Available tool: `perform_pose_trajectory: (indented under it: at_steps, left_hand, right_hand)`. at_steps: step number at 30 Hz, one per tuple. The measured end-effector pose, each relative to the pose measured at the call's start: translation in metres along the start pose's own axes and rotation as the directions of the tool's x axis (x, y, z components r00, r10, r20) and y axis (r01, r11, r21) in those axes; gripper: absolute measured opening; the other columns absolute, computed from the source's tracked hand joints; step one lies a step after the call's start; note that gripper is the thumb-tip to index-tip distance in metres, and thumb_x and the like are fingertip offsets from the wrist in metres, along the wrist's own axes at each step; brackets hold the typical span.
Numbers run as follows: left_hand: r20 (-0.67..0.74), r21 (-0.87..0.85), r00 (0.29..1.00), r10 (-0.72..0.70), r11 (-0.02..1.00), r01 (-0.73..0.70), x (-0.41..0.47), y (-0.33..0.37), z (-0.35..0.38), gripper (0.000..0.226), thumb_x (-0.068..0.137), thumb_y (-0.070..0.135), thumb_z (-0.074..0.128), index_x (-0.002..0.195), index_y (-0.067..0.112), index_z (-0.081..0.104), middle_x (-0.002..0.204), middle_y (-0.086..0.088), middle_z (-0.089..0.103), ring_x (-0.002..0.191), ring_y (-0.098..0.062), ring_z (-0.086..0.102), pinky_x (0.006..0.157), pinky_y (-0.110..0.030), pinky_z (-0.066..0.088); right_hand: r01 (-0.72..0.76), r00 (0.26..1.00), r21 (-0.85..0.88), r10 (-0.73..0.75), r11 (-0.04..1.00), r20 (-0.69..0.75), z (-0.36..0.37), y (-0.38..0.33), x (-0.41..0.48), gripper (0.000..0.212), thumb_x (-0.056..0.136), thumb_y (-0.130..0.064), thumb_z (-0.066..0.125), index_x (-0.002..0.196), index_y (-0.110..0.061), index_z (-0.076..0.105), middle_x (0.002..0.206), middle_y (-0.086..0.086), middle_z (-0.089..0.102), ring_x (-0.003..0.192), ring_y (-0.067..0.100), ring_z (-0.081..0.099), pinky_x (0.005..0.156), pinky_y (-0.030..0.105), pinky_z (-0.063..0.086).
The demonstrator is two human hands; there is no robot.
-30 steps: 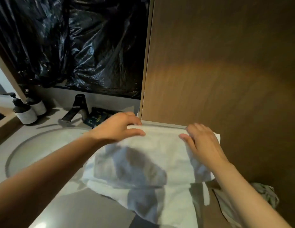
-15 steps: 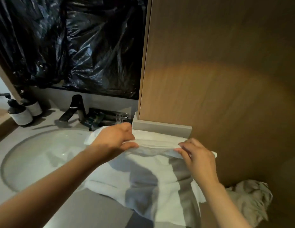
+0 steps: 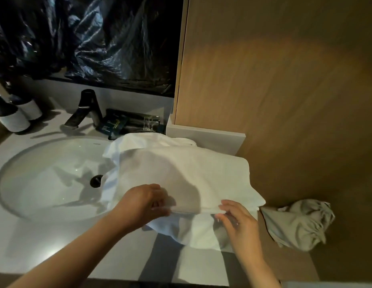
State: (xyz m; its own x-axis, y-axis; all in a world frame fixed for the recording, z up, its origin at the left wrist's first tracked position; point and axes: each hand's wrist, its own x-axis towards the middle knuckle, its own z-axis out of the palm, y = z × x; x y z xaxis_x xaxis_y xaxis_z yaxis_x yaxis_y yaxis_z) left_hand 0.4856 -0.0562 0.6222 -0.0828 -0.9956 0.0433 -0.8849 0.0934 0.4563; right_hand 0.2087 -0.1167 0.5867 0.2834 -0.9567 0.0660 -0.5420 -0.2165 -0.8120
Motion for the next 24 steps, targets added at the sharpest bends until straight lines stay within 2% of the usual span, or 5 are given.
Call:
perform_pose_trajectory:
  at_steps: [7,10,12,21,24]
  left_hand:
    - [0.077,0.083,0.997,0.005,0.996,-0.012,0.004,0.004,0.004,0.048,0.074,0.075,0.053,0.073,0.029,0.063,0.074,0.017,0.056,0.064,-0.004,0.051,0.058,-0.009,0.033]
    - [-0.212,-0.004,0.976,0.049,0.999,-0.051,0.022,0.03,0.0,0.051,0.094,0.06,0.031,0.074,0.036,0.071,0.068,0.028,0.058,0.066,0.004,0.054,0.073,-0.017,0.047]
    - [-0.314,-0.062,0.949,0.025,0.997,-0.047,0.04,0.038,-0.008,0.034,0.098,0.041,0.046,0.077,0.035,0.071,0.076,0.022,0.061,0.071,0.0,0.056,0.081,-0.025,0.053]
    - [0.014,0.185,0.993,0.117,0.976,-0.118,0.138,0.049,-0.012,0.038,0.092,0.043,0.057,0.12,0.017,0.058,0.127,-0.004,0.053,0.121,-0.024,0.042,0.107,-0.033,0.031]
    - [0.153,0.267,0.985,0.08,0.956,-0.119,0.156,0.047,-0.005,0.042,0.093,0.046,0.052,0.125,0.018,0.053,0.131,-0.006,0.048,0.122,-0.025,0.042,0.107,-0.035,0.032]
  right_hand:
    - [-0.083,0.997,0.048,0.083,0.995,-0.003,0.001,0.003,-0.012,0.009,0.085,-0.029,0.069,0.083,-0.03,0.078,0.1,-0.022,0.066,0.095,-0.002,0.063,0.082,0.012,0.051]
    - [-0.118,0.984,0.128,0.133,0.985,-0.12,-0.001,0.001,-0.006,0.028,0.088,-0.027,0.067,0.06,-0.024,0.069,0.07,-0.008,0.067,0.071,0.008,0.063,0.067,0.016,0.048]
    - [-0.248,0.951,0.197,0.277,0.949,-0.139,-0.001,0.0,0.001,0.037,0.091,-0.031,0.066,0.056,-0.017,0.066,0.059,-0.001,0.066,0.058,0.009,0.06,0.062,0.021,0.046]
    - [-0.614,0.78,0.136,0.624,0.777,-0.042,0.012,0.002,0.008,0.048,0.094,-0.037,0.06,0.052,-0.013,0.064,0.045,-0.006,0.062,0.045,-0.002,0.059,0.052,0.012,0.038]
    - [-0.66,0.74,0.165,0.672,0.733,-0.025,0.019,0.002,0.007,0.046,0.094,-0.042,0.059,0.064,-0.009,0.071,0.058,0.0,0.071,0.058,0.009,0.069,0.071,0.025,0.053]
